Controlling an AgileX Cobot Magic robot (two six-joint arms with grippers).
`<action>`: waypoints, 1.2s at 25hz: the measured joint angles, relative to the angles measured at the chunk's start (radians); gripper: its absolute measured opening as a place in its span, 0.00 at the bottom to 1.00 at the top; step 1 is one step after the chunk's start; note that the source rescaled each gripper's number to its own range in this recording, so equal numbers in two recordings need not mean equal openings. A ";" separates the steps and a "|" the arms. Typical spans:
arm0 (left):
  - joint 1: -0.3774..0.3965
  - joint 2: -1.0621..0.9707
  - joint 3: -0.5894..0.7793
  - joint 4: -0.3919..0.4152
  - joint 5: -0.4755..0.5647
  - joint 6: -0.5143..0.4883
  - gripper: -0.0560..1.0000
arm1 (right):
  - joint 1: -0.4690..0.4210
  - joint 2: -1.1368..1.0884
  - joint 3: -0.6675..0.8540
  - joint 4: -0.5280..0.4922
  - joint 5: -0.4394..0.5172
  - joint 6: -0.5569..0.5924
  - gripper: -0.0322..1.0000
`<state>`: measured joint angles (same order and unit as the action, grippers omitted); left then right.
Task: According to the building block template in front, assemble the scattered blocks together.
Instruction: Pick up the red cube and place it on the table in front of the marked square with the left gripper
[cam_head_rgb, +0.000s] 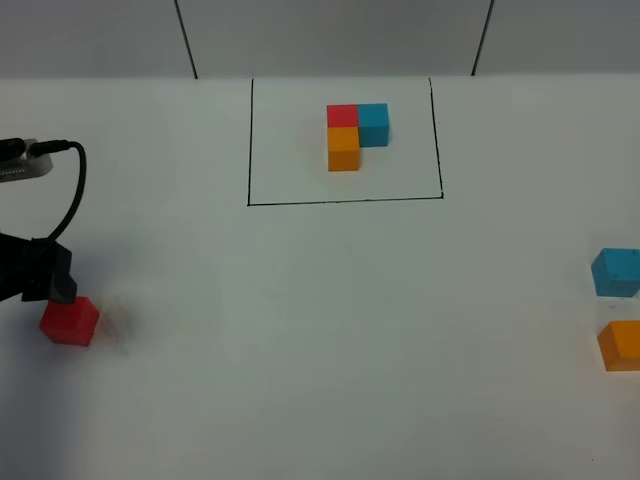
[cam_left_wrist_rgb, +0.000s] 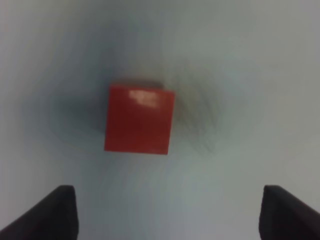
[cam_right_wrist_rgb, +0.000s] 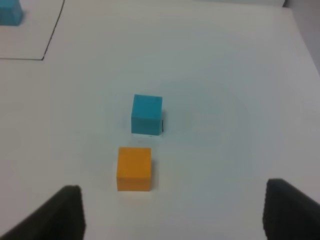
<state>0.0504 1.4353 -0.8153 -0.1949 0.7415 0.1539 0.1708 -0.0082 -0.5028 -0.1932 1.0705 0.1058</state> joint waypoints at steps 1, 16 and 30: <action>0.000 0.013 0.000 0.001 -0.005 0.004 0.67 | 0.000 0.000 0.000 0.000 0.000 0.000 0.60; 0.000 0.175 -0.001 0.014 -0.119 0.012 0.67 | 0.000 0.000 0.000 0.000 0.000 0.000 0.59; 0.000 0.332 -0.001 0.014 -0.211 0.012 0.66 | 0.000 0.000 0.000 0.000 0.000 0.000 0.59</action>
<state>0.0504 1.7677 -0.8165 -0.1805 0.5306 0.1664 0.1708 -0.0082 -0.5028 -0.1932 1.0705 0.1058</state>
